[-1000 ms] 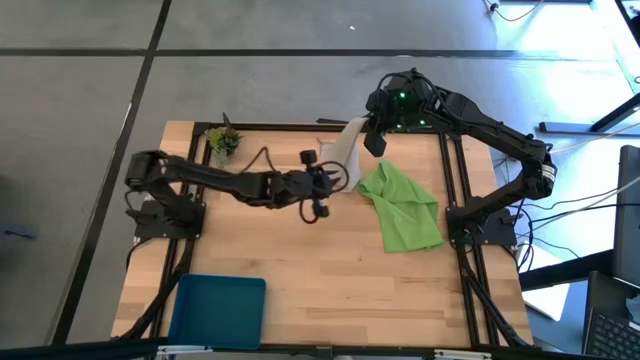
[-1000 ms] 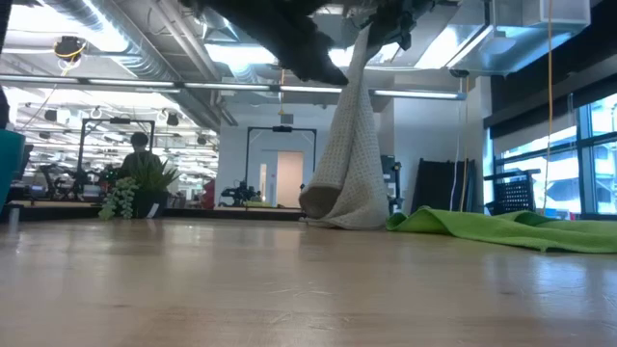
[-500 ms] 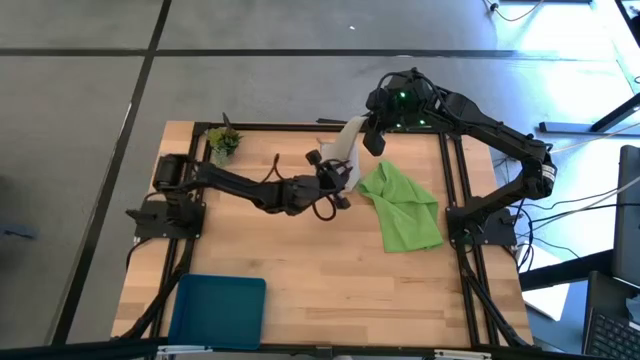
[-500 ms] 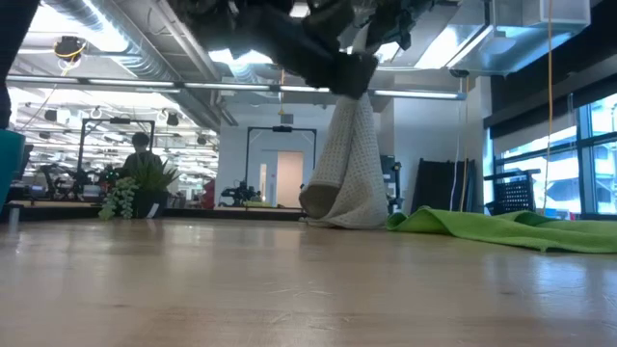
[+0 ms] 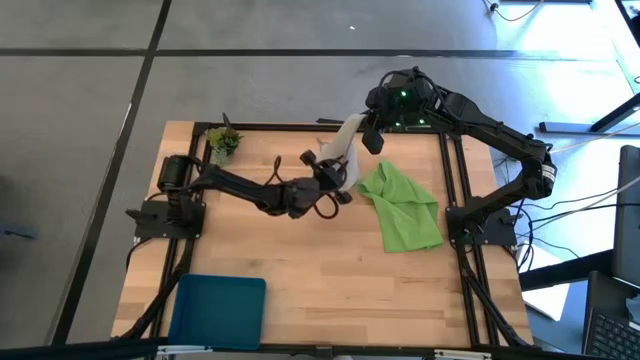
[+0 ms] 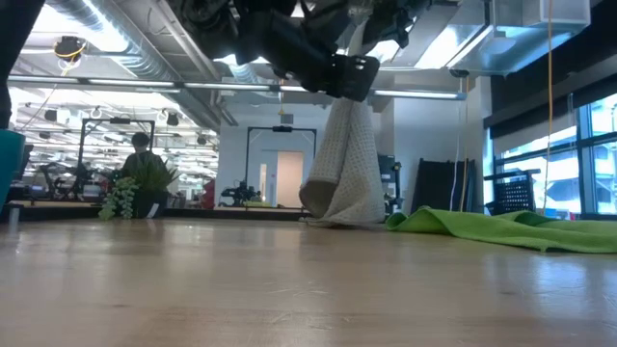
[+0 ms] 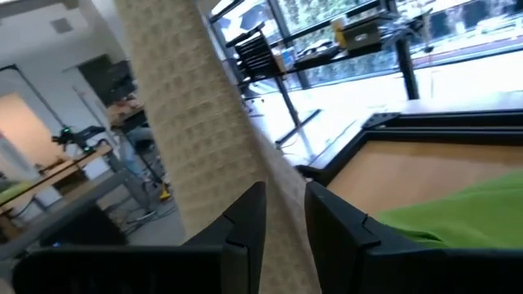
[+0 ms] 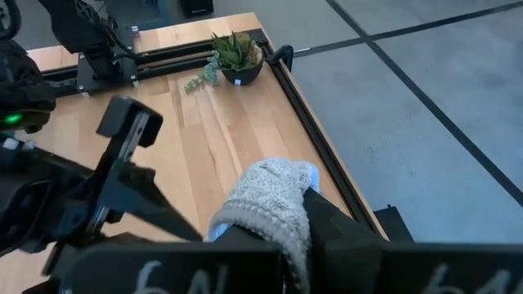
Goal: Fold microfiber towels
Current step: Fold the gray microfiber cloth
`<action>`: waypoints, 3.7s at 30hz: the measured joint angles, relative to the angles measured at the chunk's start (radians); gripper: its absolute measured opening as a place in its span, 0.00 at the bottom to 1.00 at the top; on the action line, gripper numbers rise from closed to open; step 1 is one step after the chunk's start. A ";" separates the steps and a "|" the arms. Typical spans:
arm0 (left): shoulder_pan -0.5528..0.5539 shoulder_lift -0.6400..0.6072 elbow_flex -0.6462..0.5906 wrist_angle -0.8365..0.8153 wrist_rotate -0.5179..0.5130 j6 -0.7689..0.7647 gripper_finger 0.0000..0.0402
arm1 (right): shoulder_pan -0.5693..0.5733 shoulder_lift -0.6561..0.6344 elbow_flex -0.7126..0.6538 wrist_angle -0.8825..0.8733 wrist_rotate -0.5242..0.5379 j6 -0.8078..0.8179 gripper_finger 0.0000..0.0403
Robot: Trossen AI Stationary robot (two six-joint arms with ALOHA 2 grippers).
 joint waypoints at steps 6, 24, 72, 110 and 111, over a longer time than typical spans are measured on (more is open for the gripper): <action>0.016 0.000 0.000 -0.001 0.008 -0.025 0.19 | 0.000 0.000 0.000 0.000 0.000 0.000 0.01; 0.043 0.000 0.000 -0.008 0.020 -0.107 0.19 | 0.000 0.000 0.000 0.023 0.000 0.023 0.01; 0.083 0.000 0.000 -0.121 -0.044 -0.149 0.19 | 0.000 0.000 0.000 0.066 0.000 0.049 0.01; 0.200 0.000 0.000 -0.418 0.033 -0.278 0.19 | 0.000 0.000 0.000 0.029 0.000 0.052 0.01; 0.204 0.000 0.000 -0.428 0.034 -0.290 0.19 | 0.000 0.000 0.000 0.029 0.000 0.052 0.01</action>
